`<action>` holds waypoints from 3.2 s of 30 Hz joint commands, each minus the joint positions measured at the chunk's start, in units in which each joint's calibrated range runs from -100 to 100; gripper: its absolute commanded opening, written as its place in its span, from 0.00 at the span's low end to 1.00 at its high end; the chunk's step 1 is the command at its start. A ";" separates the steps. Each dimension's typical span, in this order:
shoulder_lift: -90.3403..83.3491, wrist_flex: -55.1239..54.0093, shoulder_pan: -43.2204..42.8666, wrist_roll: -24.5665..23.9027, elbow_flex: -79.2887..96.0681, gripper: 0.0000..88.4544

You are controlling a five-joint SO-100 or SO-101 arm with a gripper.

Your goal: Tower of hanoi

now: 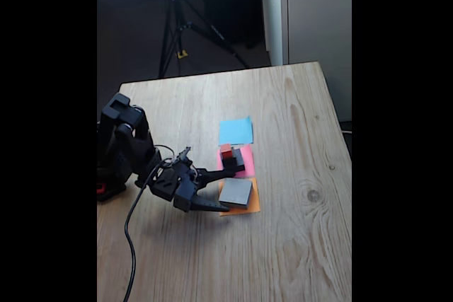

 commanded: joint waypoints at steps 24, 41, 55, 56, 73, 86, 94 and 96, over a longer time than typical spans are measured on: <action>0.87 -2.66 -0.44 0.87 0.08 0.34; 0.79 -2.34 -0.86 0.87 0.44 0.25; -14.50 7.86 -3.20 0.87 6.72 0.23; -16.09 8.91 -3.37 0.87 6.81 0.23; -36.23 38.70 -2.11 0.87 -4.38 0.23; -50.38 95.03 -0.36 0.87 -31.92 0.22; -51.97 132.67 -3.20 0.87 -61.74 0.22; -52.28 138.74 -4.03 0.87 -67.28 0.21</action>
